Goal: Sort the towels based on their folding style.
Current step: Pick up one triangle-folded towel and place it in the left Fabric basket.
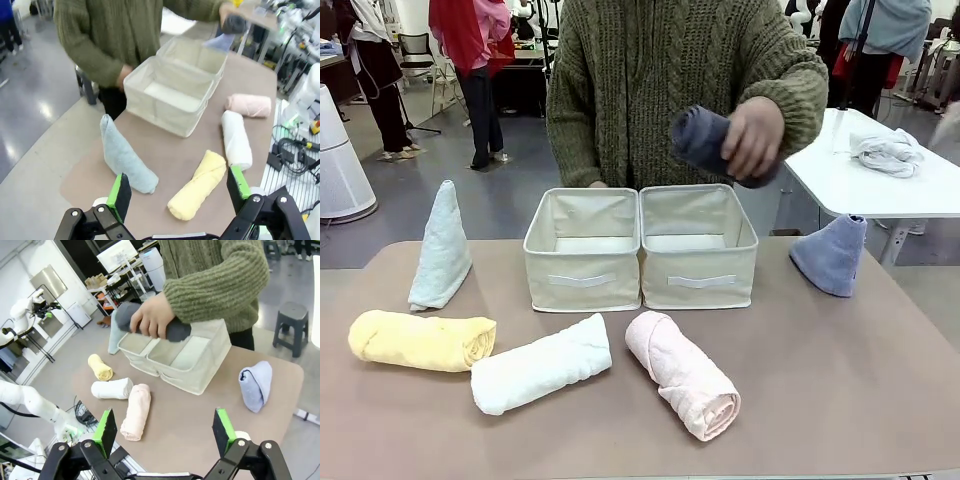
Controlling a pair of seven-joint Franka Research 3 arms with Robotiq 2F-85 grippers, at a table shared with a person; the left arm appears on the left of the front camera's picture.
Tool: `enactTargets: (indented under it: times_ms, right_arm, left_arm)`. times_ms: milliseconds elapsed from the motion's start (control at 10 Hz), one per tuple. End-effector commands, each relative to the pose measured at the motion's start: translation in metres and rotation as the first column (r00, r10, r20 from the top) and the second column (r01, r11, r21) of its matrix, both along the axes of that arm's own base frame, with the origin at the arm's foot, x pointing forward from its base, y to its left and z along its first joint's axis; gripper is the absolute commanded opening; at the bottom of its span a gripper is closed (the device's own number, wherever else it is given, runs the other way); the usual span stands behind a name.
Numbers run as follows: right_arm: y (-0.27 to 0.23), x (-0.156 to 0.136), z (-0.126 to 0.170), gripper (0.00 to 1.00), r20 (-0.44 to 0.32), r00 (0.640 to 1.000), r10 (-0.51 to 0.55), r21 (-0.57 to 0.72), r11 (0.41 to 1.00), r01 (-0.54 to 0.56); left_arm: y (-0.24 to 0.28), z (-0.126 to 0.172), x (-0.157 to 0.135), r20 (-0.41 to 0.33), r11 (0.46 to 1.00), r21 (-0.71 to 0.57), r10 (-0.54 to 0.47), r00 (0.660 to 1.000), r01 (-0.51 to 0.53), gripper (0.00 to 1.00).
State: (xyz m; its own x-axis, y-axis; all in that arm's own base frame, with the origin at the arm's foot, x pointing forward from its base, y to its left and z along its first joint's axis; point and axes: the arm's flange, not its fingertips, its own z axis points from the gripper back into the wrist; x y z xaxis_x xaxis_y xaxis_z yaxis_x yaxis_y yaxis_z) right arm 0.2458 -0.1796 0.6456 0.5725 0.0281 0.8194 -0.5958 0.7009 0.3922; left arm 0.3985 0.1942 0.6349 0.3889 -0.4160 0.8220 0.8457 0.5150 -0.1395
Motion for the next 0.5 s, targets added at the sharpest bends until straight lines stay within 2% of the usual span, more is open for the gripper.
enactTargets:
  times_ms: [0, 100, 200, 300, 400]
  right_arm:
    - [0.0, 0.001, 0.0, 1.0, 0.009, 1.0, 0.017, 0.01, 1.0, -0.017]
    - [0.0, 0.001, 0.0, 1.0, 0.009, 1.0, 0.017, 0.01, 1.0, -0.017]
    - [0.0, 0.001, 0.0, 1.0, 0.009, 1.0, 0.017, 0.01, 1.0, -0.017]
    - [0.0, 0.001, 0.0, 1.0, 0.009, 1.0, 0.017, 0.01, 1.0, -0.017]
    - [0.0, 0.001, 0.0, 1.0, 0.009, 1.0, 0.017, 0.01, 1.0, -0.017]
  left_arm:
    - [-0.055, 0.008, 0.053, -0.124, 0.95, 0.298, 0.135, 0.983, -0.093, 1.0]
    - [-0.085, 0.004, 0.088, -0.197, 0.883, 0.458, 0.215, 0.957, -0.104, 1.0]
    - [-0.111, -0.005, 0.116, -0.221, 0.831, 0.545, 0.272, 0.937, -0.112, 1.0]
    - [-0.13, -0.019, 0.135, -0.279, 0.781, 0.616, 0.337, 0.899, -0.101, 1.0]
    - [-0.147, -0.035, 0.155, -0.283, 0.717, 0.686, 0.415, 0.864, -0.12, 1.0]
